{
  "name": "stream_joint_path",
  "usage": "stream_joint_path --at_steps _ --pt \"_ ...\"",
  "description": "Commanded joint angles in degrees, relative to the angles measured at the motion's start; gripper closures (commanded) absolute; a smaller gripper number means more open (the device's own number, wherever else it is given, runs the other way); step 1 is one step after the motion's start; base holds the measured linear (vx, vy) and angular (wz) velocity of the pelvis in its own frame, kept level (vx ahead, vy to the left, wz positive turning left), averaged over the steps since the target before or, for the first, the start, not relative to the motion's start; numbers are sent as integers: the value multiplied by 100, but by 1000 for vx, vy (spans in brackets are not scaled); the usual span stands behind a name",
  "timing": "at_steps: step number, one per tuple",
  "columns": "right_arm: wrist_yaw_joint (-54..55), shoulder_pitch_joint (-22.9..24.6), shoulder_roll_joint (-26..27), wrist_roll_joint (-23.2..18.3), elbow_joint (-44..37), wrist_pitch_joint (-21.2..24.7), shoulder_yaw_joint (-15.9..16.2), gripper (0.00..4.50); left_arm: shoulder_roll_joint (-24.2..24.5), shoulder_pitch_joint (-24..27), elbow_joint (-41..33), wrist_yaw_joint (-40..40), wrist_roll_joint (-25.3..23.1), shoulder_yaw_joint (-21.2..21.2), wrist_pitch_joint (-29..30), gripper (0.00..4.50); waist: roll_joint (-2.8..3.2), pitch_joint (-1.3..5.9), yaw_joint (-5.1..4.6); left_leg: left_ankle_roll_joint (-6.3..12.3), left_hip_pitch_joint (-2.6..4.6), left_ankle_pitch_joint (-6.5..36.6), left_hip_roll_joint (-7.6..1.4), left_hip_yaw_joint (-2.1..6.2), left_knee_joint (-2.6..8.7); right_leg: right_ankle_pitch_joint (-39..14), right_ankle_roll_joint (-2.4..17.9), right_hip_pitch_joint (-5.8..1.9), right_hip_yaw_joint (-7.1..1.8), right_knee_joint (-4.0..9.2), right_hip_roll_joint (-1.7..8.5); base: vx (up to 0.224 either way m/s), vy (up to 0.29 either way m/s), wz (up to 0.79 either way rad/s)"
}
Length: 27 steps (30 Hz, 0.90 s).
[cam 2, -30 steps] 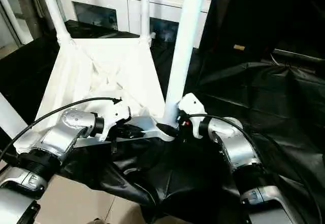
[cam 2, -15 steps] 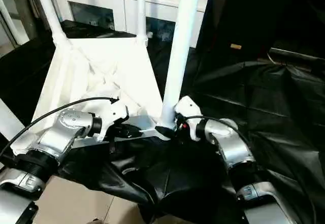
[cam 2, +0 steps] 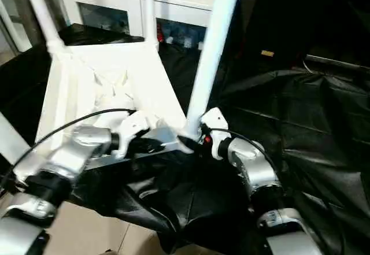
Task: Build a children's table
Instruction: Rotate leg to tighten
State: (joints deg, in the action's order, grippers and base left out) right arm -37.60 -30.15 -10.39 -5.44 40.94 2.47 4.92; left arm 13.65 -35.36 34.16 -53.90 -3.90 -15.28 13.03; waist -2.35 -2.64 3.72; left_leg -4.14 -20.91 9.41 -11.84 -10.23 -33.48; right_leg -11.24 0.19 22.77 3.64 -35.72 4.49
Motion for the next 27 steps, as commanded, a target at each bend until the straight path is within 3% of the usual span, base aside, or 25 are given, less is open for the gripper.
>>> stream_joint_path --at_steps 1,3,5,6,7,13,15,16,19,22,25,27 --pt "1155 -196 465 87 387 286 -151 176 -532 -1 357 698 -42 -75 128 450 -7 264 20 -106 71 1972 -136 65 462 -2220 976 -157 -253 584 381 0 0 0" --pt "1143 -209 565 94 410 170 -126 176 -631 -13 366 734 -101 -173 70 450 -12 267 26 -141 81 2062 -131 76 457 -2476 846 -150 -245 628 402 0 0 0" --pt "1099 -209 603 105 401 102 -101 176 -666 -5 349 695 -131 -246 55 450 -5 280 34 -82 64 2042 -135 76 460 -2342 821 -162 -253 629 395 0 0 0" --pt "1079 -215 625 102 404 53 -95 141 -683 2 340 655 -153 -297 37 450 -12 284 34 -67 51 2002 -132 73 465 -2262 817 -172 -250 620 385 0 0 0" --pt "1037 -217 639 103 388 -9 -83 120 -694 24 313 558 -188 -373 2 450 11 295 44 -52 64 1942 -141 68 472 -2076 846 -171 -249 614 379 0 0 0" --pt "430 -174 362 114 129 -146 -24 61 -468 147 124 -47 -94 -437 -272 450 6 317 92 37 52 1681 -149 43 465 -1428 1045 -212 -257 556 379 0 0 0" --pt "155 -163 231 106 70 -199 34 61 -371 185 50 -227 -26 -430 -298 450 10 330 129 97 46 1492 -148 29 451 -1157 1087 -229 -263 525 378 0 0 0" --pt "-466 -120 -18 66 -51 -300 165 61 -182 265 -87 -607 108 -415 -476 450 -8 343 156 171 13 1272 -139 25 435 -834 1149 -275 -250 480 369 0 0 0" --pt "-1168 -34 -251 -57 -248 -336 254 61 4 321 -176 -907 202 -334 -409 450 13 345 157 311 38 1117 -151 5 421 -484 1282 -262 -251 452 353 0 0 0" --pt "-1858 66 -477 -220 -471 -207 333 61 214 355 -222 -1255 303 -277 -547 450 -9 334 168 332 36 1160 -147 5 426 -573 1322 -285 -246 461 358 0 0 0" --pt "-2657 178 -753 -380 -695 -40 450 61 514 372 -251 -1721 410 -231 -657 450 12 324 198 337 42 1223 -168 -2 430 -697 1326 -278 -236 459 342 0 0 0" --pt "-2946 207 -846 -445 -736 34 494 88 639 367 -257 -1903 467 -206 -657 450 20 318 213 277 51 1346 -184 -3 442 -883 1331 -262 -233 464 352 0 0 0"
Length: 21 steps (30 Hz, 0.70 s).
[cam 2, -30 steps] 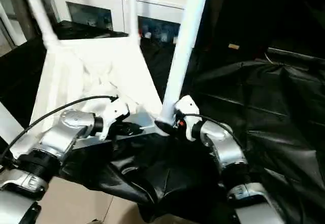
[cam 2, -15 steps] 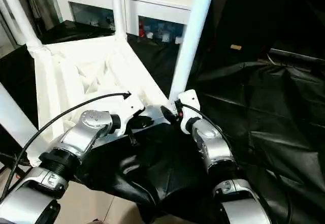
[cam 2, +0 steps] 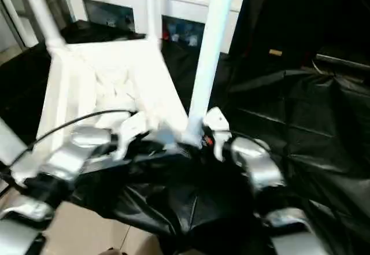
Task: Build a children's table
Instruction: Rotate leg to tighten
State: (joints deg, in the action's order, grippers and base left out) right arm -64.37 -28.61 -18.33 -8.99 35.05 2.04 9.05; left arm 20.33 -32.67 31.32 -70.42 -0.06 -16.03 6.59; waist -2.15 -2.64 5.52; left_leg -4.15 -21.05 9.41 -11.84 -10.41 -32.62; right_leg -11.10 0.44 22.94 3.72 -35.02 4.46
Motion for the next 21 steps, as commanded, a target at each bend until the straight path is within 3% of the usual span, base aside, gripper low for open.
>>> stream_joint_path --at_steps 1,5,6,7,8,9,16,21 --pt "-440 64 -108 -128 -160 135 117 95 46 93 24 -377 134 -112 -21 450 1 317 43 262 68 1360 -186 16 355 -933 1302 -274 -242 396 357 0 0 0" --pt "-808 60 -214 -156 -172 263 211 114 228 85 -16 -688 239 -85 15 450 1 325 65 199 72 1315 -187 15 356 -909 1323 -268 -246 381 361 0 0 0" --pt "-854 53 -226 -138 -169 284 232 138 237 73 5 -700 235 -75 5 450 2 327 70 199 76 1300 -186 12 353 -876 1334 -265 -246 378 360 0 0 0" --pt "-900 64 -243 -136 -207 318 254 140 257 69 20 -722 233 -68 -17 450 -85 330 71 219 67 1239 -182 2 344 -836 1333 -275 -246 379 364 0 0 0" --pt "-930 73 -253 -135 -239 345 269 147 274 63 33 -742 231 -64 -32 450 -45 332 96 223 71 1155 -185 10 345 -819 1336 -273 -249 361 377 0 0 0" --pt "-962 79 -258 -139 -266 373 289 147 291 47 66 -764 237 -64 -55 450 -42 328 97 226 71 1149 -183 7 342 -820 1332 -266 -249 365 373 0 0 0" --pt "-936 150 -131 -269 -362 527 232 176 165 -24 215 -500 230 26 -84 450 -57 322 122 204 70 1151 -178 5 342 -921 1266 -269 -251 376 380 0 0 0" --pt "163 162 291 -141 -53 337 -16 178 -289 -192 496 532 64 187 11 450 -57 302 106 66 101 1426 -167 21 362 -1444 1160 -234 -260 446 411 0 0 0"
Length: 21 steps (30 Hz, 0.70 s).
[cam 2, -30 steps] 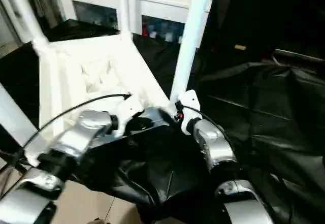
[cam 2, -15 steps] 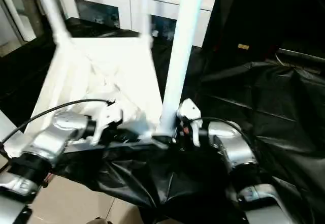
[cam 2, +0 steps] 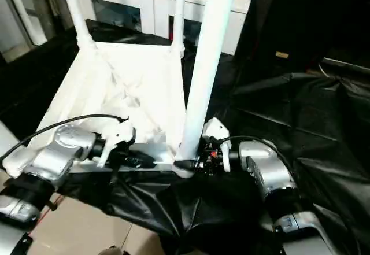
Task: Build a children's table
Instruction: Rotate leg to tighten
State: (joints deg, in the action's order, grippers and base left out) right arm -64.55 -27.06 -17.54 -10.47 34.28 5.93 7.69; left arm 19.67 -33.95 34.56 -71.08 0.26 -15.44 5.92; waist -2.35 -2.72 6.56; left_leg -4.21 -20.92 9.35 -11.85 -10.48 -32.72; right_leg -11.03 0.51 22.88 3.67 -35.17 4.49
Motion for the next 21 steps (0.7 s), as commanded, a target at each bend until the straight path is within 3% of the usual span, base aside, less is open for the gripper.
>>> stream_joint_path --at_steps 1,4,6,10,12,13,14,21 --pt "793 -68 390 133 258 -81 20 178 -372 -124 231 854 -13 142 120 450 -38 308 -7 12 77 1474 -161 38 380 -1650 1081 -233 -256 476 413 0 0 0" --pt "1809 -216 695 224 674 -86 -222 178 -635 -249 377 1321 -125 139 213 450 -28 311 -66 -119 84 1622 -151 72 405 -2074 881 -228 -243 518 413 0 0 0" --pt "2273 -270 859 198 814 -73 -376 178 -776 -318 459 1543 -172 136 251 450 -12 298 -80 -101 111 1692 -154 52 398 -2035 898 -183 -266 546 406 0 0 0" --pt "3266 -390 1250 220 1053 -37 -634 178 -1222 -477 611 2087 -275 102 347 450 -2 312 -99 -108 96 1664 -151 64 407 -1891 907 -209 -256 529 392 0 0 0" --pt "3311 -400 1299 223 1059 -55 -651 178 -1275 -487 619 2132 -290 85 339 450 13 318 -87 -79 104 1634 -150 55 401 -1675 950 -209 -261 520 384 0 0 0" --pt "3251 -438 1374 209 1122 -134 -661 124 -1326 -481 616 2121 -336 24 284 450 20 328 -83 -47 81 1578 -142 55 397 -1505 980 -235 -260 502 379 0 0 0" --pt "3157 -449 1386 194 1117 -145 -647 110 -1321 -463 593 2065 -345 -1 262 450 23 331 -81 -21 80 1567 -142 49 395 -1426 1001 -234 -259 498 380 0 0 0" --pt "2146 -463 1025 347 857 -462 -253 73 -990 -309 399 1400 -245 -46 11 450 13 338 -75 117 49 1411 -142 43 380 -1176 1057 -265 -253 469 378 0 0 0"
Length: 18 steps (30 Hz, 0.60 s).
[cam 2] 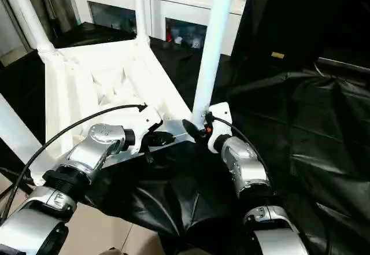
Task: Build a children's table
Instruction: Rotate leg to tighten
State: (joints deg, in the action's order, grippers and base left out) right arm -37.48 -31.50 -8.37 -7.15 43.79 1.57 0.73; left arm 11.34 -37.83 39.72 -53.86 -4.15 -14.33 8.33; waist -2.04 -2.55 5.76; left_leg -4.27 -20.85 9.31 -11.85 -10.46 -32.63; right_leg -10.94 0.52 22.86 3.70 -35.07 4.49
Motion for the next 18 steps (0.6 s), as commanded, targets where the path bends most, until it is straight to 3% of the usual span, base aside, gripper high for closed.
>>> stream_joint_path --at_steps 1,8,15,18 --pt "-971 32 -19 -32 -226 -99 527 73 -69 125 -196 -515 259 -148 -213 450 -23 324 12 152 46 1402 -146 39 365 -1171 1076 -270 -253 454 384 0 0 0" --pt "-2674 235 -700 -183 -777 -152 860 73 501 241 -315 -1461 320 -267 -429 450 -24 331 91 370 39 1093 -174 10 331 -592 1255 -276 -240 375 352 0 0 0" --pt "-3527 327 -1063 -254 -1007 163 1047 73 882 208 -231 -2082 332 -264 -587 450 -28 322 112 240 53 1268 -190 14 347 -893 1283 -258 -240 385 375 0 0 0" --pt "-3663 334 -1088 -342 -1036 286 1017 97 971 195 -240 -2226 382 -245 -592 450 -37 327 117 228 52 1209 -186 14 343 -768 1332 -267 -238 367 371 0 0 0"
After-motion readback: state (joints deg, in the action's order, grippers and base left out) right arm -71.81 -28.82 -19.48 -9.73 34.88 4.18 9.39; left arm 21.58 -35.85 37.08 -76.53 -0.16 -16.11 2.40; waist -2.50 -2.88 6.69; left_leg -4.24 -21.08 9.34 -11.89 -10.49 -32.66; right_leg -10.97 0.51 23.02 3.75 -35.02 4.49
